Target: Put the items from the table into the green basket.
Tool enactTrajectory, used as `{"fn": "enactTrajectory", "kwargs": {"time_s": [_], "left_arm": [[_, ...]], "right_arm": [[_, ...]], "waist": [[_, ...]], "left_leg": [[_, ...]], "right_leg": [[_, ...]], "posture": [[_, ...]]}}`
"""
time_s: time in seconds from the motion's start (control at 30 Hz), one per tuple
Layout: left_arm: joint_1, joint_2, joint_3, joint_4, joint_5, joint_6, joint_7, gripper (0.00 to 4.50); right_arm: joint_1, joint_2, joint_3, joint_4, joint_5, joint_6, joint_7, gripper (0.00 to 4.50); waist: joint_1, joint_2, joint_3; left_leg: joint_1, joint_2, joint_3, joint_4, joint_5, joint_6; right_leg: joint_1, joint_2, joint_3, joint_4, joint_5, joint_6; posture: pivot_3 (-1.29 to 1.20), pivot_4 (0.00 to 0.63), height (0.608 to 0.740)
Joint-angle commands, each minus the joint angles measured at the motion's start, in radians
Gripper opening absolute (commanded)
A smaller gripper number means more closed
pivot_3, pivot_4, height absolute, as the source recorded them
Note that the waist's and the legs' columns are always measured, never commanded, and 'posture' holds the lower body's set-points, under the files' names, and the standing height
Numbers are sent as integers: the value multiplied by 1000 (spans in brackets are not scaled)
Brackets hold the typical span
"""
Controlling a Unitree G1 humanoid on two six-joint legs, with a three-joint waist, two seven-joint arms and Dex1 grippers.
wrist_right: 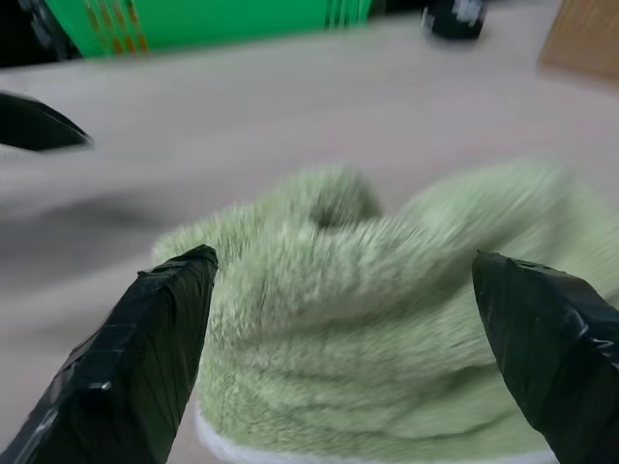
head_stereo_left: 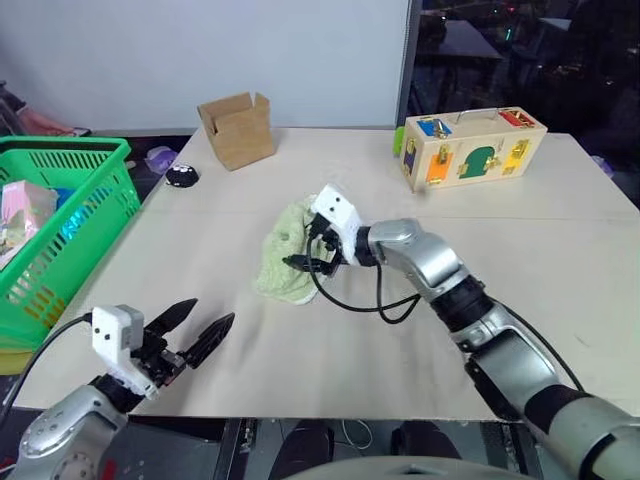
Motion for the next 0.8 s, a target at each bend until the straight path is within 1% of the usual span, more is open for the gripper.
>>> {"fn": "enactTrajectory", "kwargs": {"time_s": [0.03, 0.07, 0.17, 0.23, 0.27, 0.3, 0.33, 0.4, 0.43, 0.5, 0.57, 0.63, 0.67, 0.7, 0.73, 0.8], "left_arm": [[26, 35, 51, -59, -33, -30, -65, 4467], [36, 38, 51, -61, -22, -36, -71, 4467], [28, 31, 38, -77, 8, -49, -35, 4500], [22, 27, 30, -88, 10, -46, -19, 4500], [21, 25, 23, -94, 12, -44, -13, 4500], [22, 22, 17, -100, 14, -43, -7, 4500], [23, 20, 12, -105, 16, -44, -2, 4500], [17, 12, 0, -107, 27, -46, 12, 4500], [13, 8, -5, -107, 32, -47, 18, 4500], [-1, 6, -11, -105, 35, -46, 30, 4500], [-12, 6, -13, -106, 31, -41, 40, 4500], [-20, 8, -21, -111, 30, -36, 44, 4500], [-32, 9, -27, -114, 27, -29, 50, 4500], [-40, 10, -32, -117, 25, -23, 54, 4500], [-50, 15, -37, -117, 19, -18, 52, 4500], [-96, 32, -66, -112, 14, -2, 46, 4500]], "right_arm": [[-88, 62, -18, 195, -56, -96, -22, 4500], [-105, 78, -22, 255, -73, -130, -30, 4500], [-129, 127, -63, 385, -81, -227, -35, 3688], [-127, 141, -95, 407, -73, -257, -28, 2683], [-129, 141, -114, 418, -77, -280, -52, 2169], [-133, 136, -128, 428, -83, -299, -72, 1805], [-135, 131, -138, 436, -90, -315, -84, 1316], [-145, 85, -199, 442, -100, -343, -172, 356], [-142, 52, -220, 433, -114, -354, -212, 47], [-100, -45, -256, 336, -128, -336, -225, 47], [-37, -134, -288, 197, -120, -269, -208, 47], [67, -279, -324, -25, -111, -177, -151, 47], [124, -358, -373, -146, -90, -100, -137, 47], [162, -409, -407, -230, -71, -39, -133, 47], [203, -467, -451, -315, -55, 12, -129, 47], [285, -604, -612, -446, -41, 132, -147, 47]], "waist": [[7, 0, 0], [8, 0, 0], [12, 0, 0], [19, 1, 0], [22, 1, 0], [26, 1, 0], [29, 1, 1], [36, 1, 1], [42, 1, 1], [53, 1, 1], [64, 1, 0], [68, -2, -1], [72, -2, -2], [71, 2, 0], [71, 3, 1], [65, 5, 2]], "left_leg": [[1, 0, 0, 0, 0, 0], [1, 1, 0, 0, 0, 0], [2, 1, 0, -1, 0, 0], [1, 1, -1, -1, 0, 0], [1, 0, -1, -1, 0, 0], [1, 1, -1, -1, 0, 0], [1, 1, -1, -2, 0, 0], [1, 1, -1, -2, 0, 0], [1, 1, -1, -3, 0, 0], [1, 0, -1, -2, 0, 0], [-1, -1, -1, -2, 0, -1], [-1, -1, 0, -2, 0, 0], [-2, -1, -1, -2, 0, 0], [-4, -1, -1, -2, 0, 0], [-5, -2, 0, -2, 0, 1], [-6, -2, 1, -3, -1, 2]], "right_leg": [[0, 0, 0, 1, 0, 0], [0, 1, 0, 1, 0, -1], [0, 1, 0, 1, 0, -1], [0, 1, -1, 1, 0, -1], [0, 1, -1, 1, 0, -1], [0, 1, -1, 0, 0, -1], [0, 1, -1, 0, 0, -1], [0, 1, -1, 1, 0, -1], [0, 1, -1, 0, 0, -1], [0, 1, -1, 0, 0, -1], [0, 0, -1, -3, 0, -1], [0, -1, -1, -3, 0, -1], [0, -1, -2, -6, 0, -1], [1, -1, -2, -9, 0, -1], [0, -3, -1, -9, 1, -1], [-1, -3, 0, -9, 1, 0]], "posture": [[206, 0, 740], [214, 0, 740], [230, 0, 740], [233, 0, 740], [233, 0, 740], [230, 0, 740], [226, 0, 740], [225, 0, 740], [221, 0, 740], [220, 0, 740], [215, 0, 740], [185, 0, 740], [185, 0, 740], [185, 0, 740], [139, 0, 740], [122, 0, 740]]}}
